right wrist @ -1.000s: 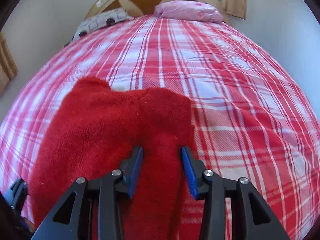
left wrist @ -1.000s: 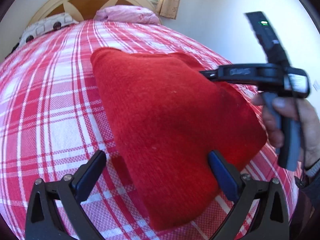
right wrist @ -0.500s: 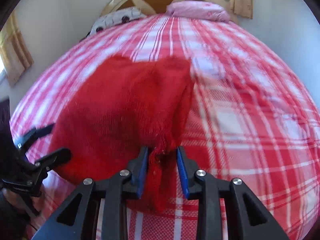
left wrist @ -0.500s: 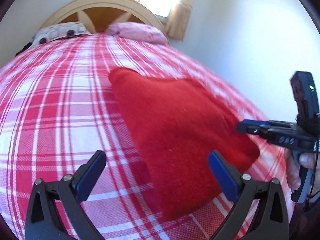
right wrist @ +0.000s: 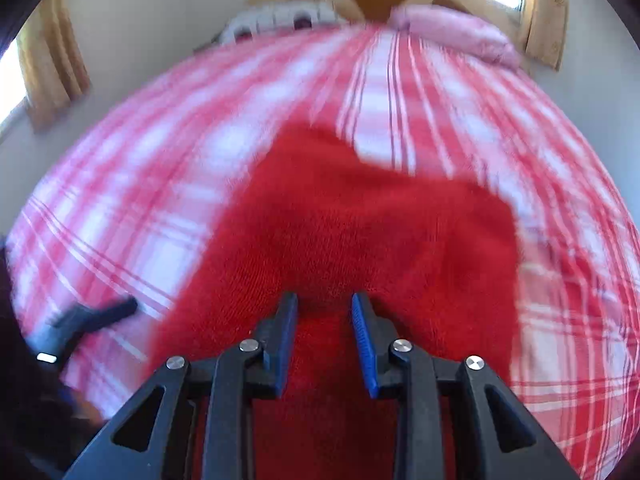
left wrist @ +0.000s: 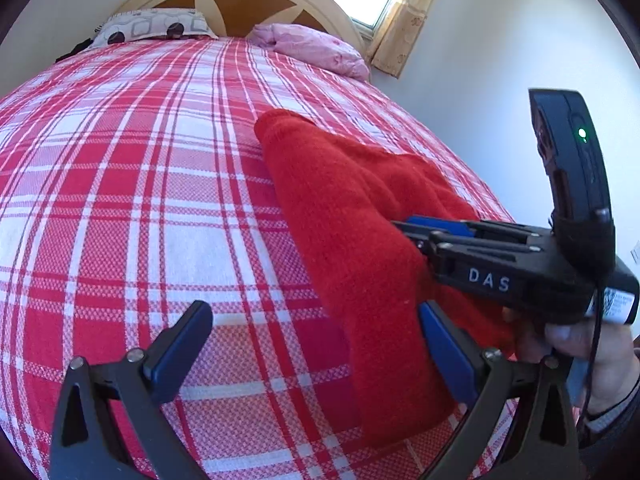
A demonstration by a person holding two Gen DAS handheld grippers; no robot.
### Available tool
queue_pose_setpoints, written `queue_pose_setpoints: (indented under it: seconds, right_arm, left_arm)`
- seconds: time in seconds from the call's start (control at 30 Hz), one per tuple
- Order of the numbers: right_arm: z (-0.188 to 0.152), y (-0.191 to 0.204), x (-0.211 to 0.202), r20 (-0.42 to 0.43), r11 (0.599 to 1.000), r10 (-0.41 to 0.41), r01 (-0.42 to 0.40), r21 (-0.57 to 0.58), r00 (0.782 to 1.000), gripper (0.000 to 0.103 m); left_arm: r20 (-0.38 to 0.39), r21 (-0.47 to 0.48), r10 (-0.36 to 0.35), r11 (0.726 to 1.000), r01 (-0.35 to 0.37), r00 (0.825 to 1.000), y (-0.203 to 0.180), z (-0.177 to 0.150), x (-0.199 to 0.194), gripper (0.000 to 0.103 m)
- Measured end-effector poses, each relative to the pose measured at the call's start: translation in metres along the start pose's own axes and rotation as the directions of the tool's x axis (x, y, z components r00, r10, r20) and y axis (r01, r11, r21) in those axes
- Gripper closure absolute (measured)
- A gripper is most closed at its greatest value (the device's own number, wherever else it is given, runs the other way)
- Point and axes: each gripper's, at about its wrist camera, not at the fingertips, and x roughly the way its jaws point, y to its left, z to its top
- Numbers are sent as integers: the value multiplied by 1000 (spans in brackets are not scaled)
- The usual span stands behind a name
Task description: Fold small clothes
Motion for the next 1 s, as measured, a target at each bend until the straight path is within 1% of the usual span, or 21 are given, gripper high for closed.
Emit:
queue_pose_setpoints:
  seconds: [0.13, 0.27, 0.37, 0.47, 0.6, 0.67, 0.73, 0.77, 0.83, 0.9, 1.0]
  right_arm:
    - [2, -4, -3, -11, 1000, 11, -11, 22, 1000, 73]
    - [-1, -12, -28, 61, 998, 24, -27, 57, 998, 73]
    - [-8, -22, -39, 88, 995, 26, -34, 90, 996, 73]
    - [-18, -31, -34, 57, 996, 10, -15, 88, 998, 72]
    - [-25, -37, -41, 91, 994, 46, -55, 94, 995, 71]
    - [-26, -42, -49, 112, 992, 59, -72, 108, 992, 67]
    - [-28, -50, -59, 134, 989, 67, -84, 125, 989, 55]
    - [-29, -53, -62, 141, 988, 70, -88, 127, 988, 54]
    - [-30, -61, -68, 155, 988, 59, -79, 131, 986, 53]
    - [-31, -76, -74, 177, 983, 57, -86, 160, 982, 52]
    - [-31, -100, -76, 194, 964, 77, -122, 235, 978, 52]
  left_arm:
    - [-9, -16, -15, 1000, 15, 1000, 2, 0, 1, 0]
    - [-10, -29, -22, 999, 22, 1000, 4, -1, 1, 0]
    - [-14, -30, -22, 999, 22, 1000, 3, -2, 2, 0]
    - [-22, -21, -14, 1000, 14, 1000, 1, -1, 4, 0]
    - [-25, -3, 12, 1000, -12, 1000, -4, 2, 2, 0]
    - [-37, 13, 22, 1000, -21, 999, -8, 5, 0, 0]
    - [-38, 6, -8, 1000, 8, 999, -10, 12, -6, 0]
    - [-28, 3, -15, 1000, 15, 999, -11, 17, -10, 0]
    - [5, 13, -12, 1000, 12, 1000, -15, 30, -19, 0]
    - [27, 36, -10, 999, 9, 1000, -19, 46, -21, 0]
    - [19, 63, 6, 998, -7, 1000, -22, 60, -7, 0]
